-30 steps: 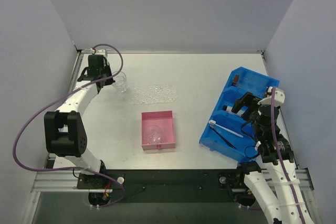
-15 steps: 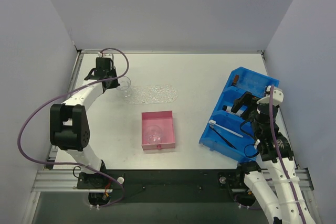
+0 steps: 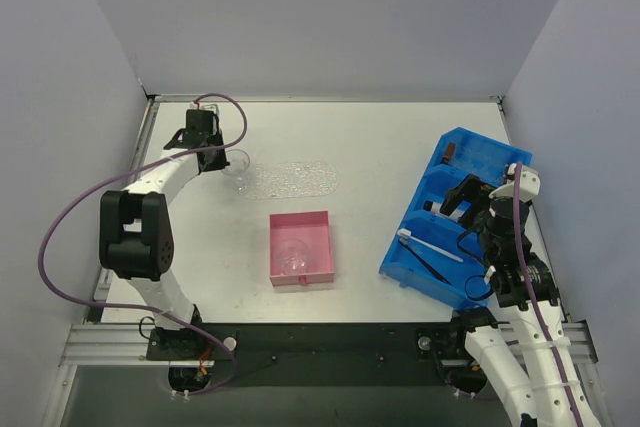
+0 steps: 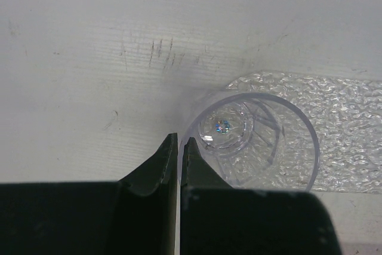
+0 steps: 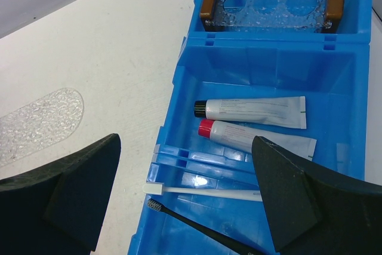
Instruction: Prepare toiletry sets of a toothbrush and toothpaste on the tray
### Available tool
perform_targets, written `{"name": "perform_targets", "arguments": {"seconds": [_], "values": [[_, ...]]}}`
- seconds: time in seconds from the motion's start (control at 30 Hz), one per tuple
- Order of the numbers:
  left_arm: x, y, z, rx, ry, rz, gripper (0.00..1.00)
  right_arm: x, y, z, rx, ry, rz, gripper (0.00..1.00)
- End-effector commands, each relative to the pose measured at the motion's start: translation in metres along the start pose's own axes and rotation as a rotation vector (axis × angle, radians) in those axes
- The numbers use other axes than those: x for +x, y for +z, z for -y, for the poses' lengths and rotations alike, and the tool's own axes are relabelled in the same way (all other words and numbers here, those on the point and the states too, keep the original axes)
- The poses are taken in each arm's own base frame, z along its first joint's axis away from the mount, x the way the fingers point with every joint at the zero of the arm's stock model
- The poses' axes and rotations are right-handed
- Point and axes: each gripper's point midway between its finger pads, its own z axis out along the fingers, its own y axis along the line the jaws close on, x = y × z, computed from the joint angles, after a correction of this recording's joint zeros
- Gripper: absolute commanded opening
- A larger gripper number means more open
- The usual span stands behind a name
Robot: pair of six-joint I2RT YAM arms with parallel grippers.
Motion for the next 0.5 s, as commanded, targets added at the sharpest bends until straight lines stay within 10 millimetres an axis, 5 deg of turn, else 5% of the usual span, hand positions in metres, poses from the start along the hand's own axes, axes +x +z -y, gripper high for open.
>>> {"name": "perform_targets", "arguments": {"seconds": [0.0, 0.47], "values": [[-0.0231, -0.003, 0.0061, 0.017, -0.004, 0.048, 0.0, -0.0034, -0.002, -0.0018, -0.006, 0.007, 0.011, 0.86], [-0.0181, 0.0025, 0.0087, 0.037, -0.014, 0.024, 0.0, -0.0003, -0.0003, -0.0011, -0.002, 0.003, -0.001, 0.86]]}}
